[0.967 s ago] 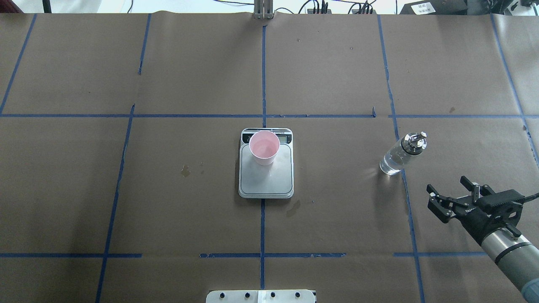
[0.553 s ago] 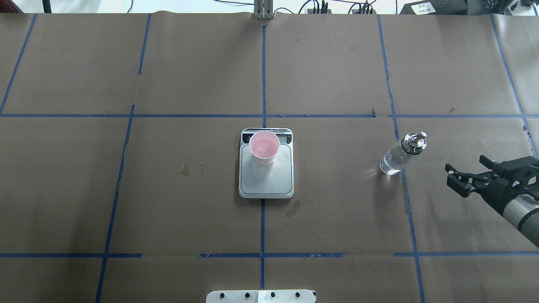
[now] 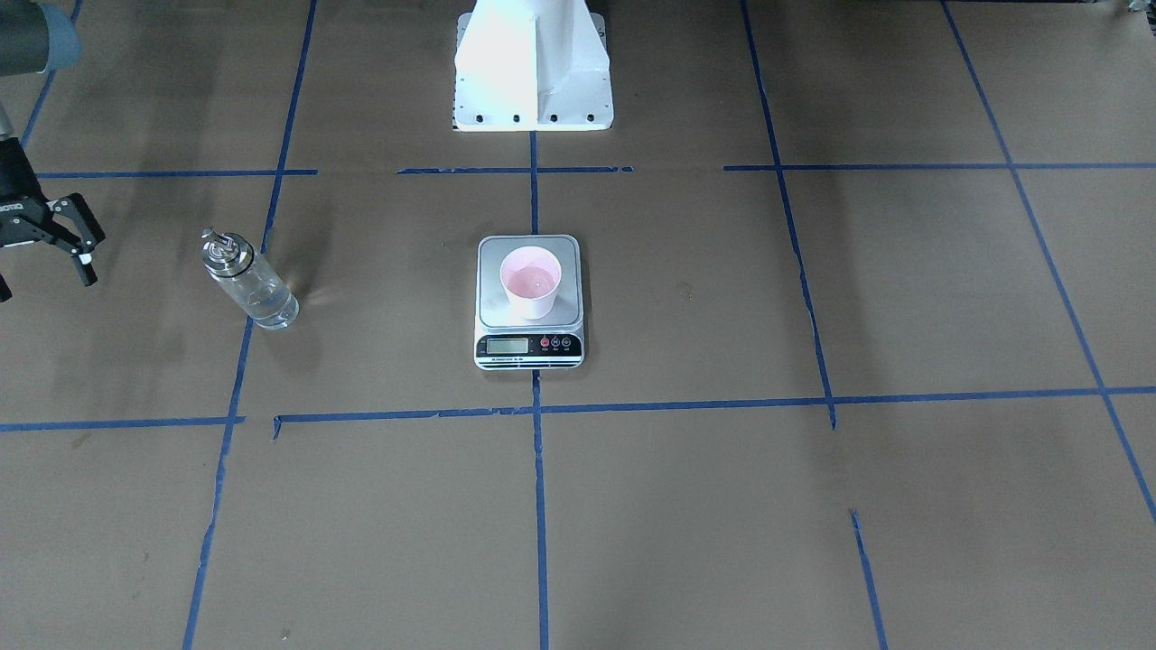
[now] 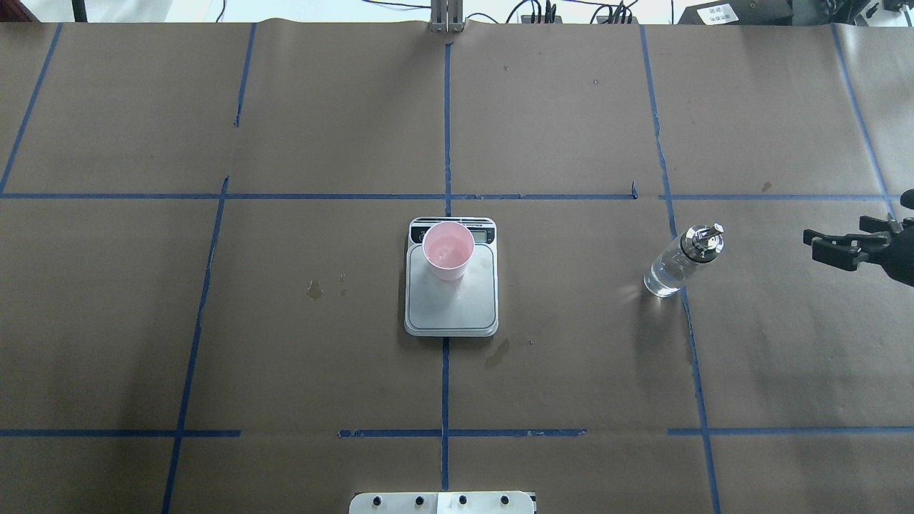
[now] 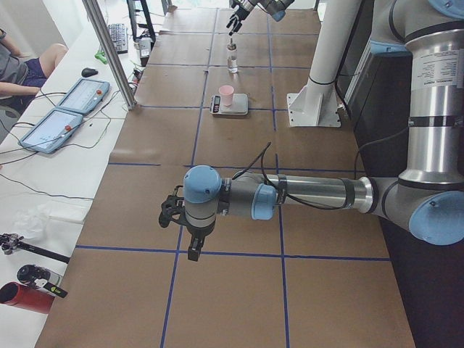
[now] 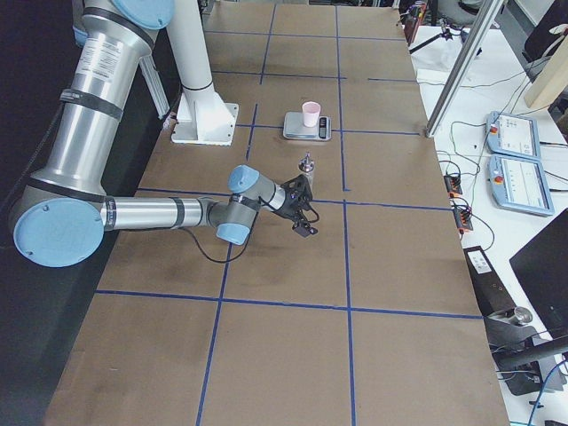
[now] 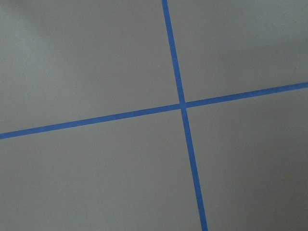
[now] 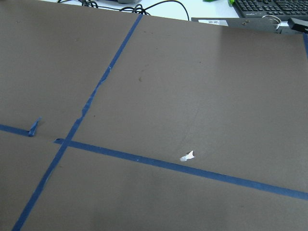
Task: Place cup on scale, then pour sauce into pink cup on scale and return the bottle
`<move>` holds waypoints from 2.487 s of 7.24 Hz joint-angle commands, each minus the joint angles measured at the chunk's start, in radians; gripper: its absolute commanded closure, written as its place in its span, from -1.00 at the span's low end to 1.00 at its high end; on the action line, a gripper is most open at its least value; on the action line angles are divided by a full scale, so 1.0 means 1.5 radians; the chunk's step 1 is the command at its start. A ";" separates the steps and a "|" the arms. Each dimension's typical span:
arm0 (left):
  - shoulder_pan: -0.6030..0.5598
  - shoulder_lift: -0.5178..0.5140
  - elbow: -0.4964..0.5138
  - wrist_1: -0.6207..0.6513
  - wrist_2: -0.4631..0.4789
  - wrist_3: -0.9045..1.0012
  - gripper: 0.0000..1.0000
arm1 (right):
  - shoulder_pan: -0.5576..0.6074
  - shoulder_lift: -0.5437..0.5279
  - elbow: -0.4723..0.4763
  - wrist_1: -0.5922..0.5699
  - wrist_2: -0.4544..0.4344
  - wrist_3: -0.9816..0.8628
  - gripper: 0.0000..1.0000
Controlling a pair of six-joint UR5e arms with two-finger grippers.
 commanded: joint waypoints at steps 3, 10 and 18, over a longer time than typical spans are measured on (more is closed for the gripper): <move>0.000 -0.001 0.000 0.000 0.000 0.000 -1.00 | 0.325 0.142 0.006 -0.420 0.309 -0.309 -1.00; 0.001 -0.001 0.003 -0.009 0.000 0.000 -1.00 | 0.421 0.129 -0.039 -0.776 0.351 -0.524 -1.00; 0.001 0.000 0.004 -0.006 0.000 0.000 -1.00 | 0.379 0.155 -0.034 -0.766 0.349 -0.518 -1.00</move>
